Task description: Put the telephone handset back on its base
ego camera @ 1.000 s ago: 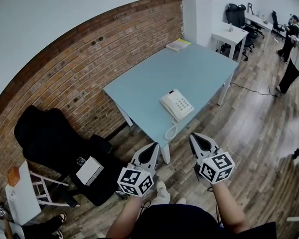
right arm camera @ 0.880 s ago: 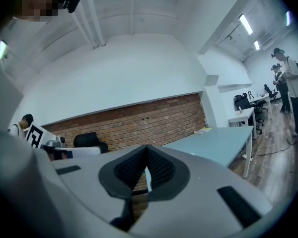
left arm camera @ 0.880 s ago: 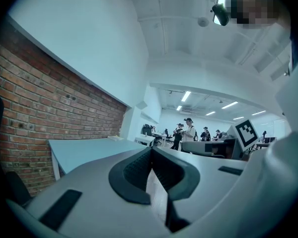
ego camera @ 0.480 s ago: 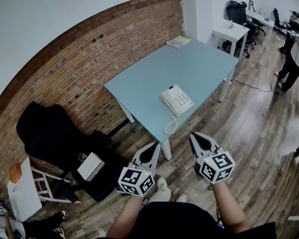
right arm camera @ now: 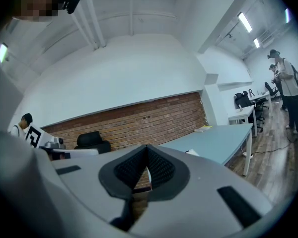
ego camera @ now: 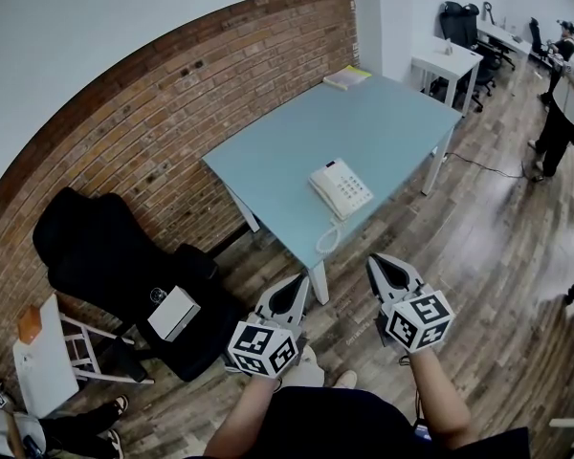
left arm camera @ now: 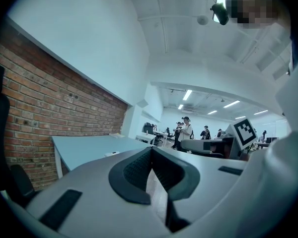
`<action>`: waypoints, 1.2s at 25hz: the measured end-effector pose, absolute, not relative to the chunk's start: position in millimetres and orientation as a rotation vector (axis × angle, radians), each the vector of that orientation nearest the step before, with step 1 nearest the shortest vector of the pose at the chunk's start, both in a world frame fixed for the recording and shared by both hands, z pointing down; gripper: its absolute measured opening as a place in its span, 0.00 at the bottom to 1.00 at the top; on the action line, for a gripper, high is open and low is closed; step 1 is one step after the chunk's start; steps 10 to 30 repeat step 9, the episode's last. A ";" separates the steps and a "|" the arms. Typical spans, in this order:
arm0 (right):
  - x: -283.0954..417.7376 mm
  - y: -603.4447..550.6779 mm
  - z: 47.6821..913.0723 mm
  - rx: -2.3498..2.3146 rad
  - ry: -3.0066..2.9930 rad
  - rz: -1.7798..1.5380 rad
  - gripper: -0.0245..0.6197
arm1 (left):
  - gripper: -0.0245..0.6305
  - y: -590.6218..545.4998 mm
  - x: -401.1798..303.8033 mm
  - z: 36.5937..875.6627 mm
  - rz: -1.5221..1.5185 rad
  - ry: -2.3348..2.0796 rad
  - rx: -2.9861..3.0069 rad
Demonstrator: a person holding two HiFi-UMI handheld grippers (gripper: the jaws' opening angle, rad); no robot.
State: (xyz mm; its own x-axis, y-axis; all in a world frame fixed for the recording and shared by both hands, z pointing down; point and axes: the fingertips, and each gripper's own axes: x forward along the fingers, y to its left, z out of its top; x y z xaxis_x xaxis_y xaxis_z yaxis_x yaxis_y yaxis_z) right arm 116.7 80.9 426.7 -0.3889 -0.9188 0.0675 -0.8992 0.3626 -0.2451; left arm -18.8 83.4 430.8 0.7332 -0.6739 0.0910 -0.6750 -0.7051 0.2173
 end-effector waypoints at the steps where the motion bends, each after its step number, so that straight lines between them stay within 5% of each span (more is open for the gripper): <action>1: 116.5 81.1 426.4 -1.689 2.526 -0.374 0.06 | 0.05 83.8 -19.5 431.4 0.008 -1.069 2.697; 30: 113.9 79.0 429.7 -1.678 2.530 -0.388 0.06 | 0.05 80.7 -20.1 434.2 0.011 -1.067 2.691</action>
